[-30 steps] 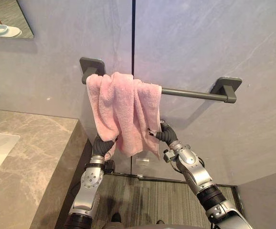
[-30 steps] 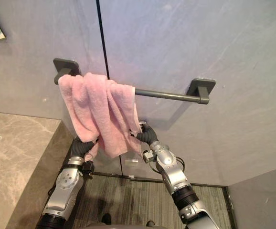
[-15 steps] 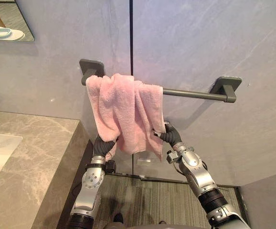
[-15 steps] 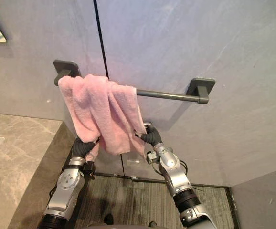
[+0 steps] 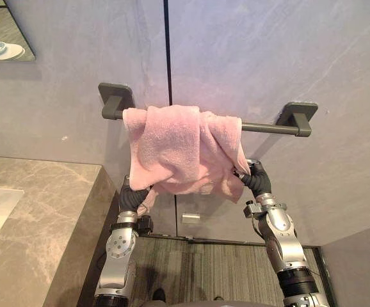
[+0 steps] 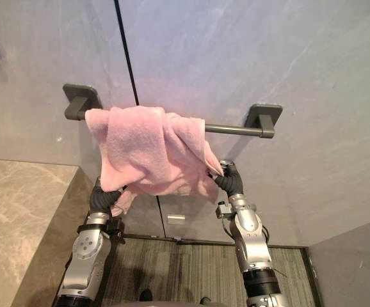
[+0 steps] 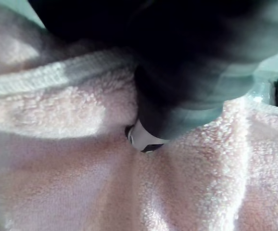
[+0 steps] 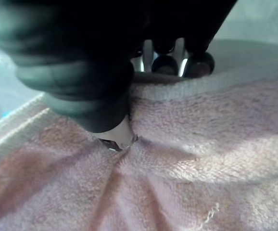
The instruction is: Organize washtable
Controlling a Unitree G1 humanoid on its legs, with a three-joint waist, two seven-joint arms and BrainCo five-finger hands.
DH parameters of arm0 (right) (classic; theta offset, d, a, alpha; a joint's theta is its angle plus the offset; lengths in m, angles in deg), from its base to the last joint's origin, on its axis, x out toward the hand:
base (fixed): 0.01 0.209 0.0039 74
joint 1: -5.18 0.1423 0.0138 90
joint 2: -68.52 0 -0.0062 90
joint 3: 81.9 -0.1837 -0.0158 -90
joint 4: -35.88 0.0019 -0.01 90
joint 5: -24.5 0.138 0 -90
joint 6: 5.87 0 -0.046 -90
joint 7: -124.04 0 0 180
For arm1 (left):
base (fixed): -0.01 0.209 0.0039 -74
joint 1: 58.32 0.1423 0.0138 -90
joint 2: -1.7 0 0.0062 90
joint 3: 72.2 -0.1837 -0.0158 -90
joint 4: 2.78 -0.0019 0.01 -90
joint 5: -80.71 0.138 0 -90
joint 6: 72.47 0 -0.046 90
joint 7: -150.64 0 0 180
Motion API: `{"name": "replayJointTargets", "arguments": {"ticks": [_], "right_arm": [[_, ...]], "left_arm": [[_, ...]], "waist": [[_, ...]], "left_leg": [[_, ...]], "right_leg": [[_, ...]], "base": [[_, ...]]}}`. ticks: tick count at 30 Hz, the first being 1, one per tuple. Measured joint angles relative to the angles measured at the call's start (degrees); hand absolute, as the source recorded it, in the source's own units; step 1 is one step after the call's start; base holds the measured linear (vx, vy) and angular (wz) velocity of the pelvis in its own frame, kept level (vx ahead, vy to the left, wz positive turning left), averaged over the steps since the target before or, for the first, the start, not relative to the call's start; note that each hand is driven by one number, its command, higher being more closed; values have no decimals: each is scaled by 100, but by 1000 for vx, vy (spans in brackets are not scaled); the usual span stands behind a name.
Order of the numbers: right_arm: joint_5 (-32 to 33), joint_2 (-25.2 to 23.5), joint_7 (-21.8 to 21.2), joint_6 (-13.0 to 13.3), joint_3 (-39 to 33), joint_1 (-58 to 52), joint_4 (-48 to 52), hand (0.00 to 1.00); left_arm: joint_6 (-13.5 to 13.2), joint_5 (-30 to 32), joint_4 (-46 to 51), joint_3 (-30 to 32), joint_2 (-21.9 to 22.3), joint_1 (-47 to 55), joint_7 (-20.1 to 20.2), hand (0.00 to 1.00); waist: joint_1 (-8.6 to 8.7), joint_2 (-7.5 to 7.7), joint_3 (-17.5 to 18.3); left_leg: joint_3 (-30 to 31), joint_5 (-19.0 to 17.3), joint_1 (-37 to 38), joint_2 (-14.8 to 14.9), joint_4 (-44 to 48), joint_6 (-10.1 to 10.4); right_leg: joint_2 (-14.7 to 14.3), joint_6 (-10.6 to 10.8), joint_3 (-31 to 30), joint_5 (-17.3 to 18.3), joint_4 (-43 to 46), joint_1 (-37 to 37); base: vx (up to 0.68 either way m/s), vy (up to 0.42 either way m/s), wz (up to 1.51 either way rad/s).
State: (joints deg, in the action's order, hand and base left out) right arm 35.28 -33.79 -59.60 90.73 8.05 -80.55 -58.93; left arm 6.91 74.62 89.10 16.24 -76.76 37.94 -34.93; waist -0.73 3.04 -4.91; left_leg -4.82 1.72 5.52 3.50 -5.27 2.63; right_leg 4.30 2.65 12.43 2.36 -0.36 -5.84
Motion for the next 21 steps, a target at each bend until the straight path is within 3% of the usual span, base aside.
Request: {"name": "replayJointTargets", "arguments": {"ticks": [21], "right_arm": [[789,-507,119,51,-547,-311,158,100]], "left_arm": [[4,-10,10,-14,404,0,301,100]], "waist": [[202,-128,-38]], "left_leg": [[3,-4,15,-18,-1,-1]], "right_leg": [[19,18,-1,9,5,7]], "base": [[-13,-1,0]]}}
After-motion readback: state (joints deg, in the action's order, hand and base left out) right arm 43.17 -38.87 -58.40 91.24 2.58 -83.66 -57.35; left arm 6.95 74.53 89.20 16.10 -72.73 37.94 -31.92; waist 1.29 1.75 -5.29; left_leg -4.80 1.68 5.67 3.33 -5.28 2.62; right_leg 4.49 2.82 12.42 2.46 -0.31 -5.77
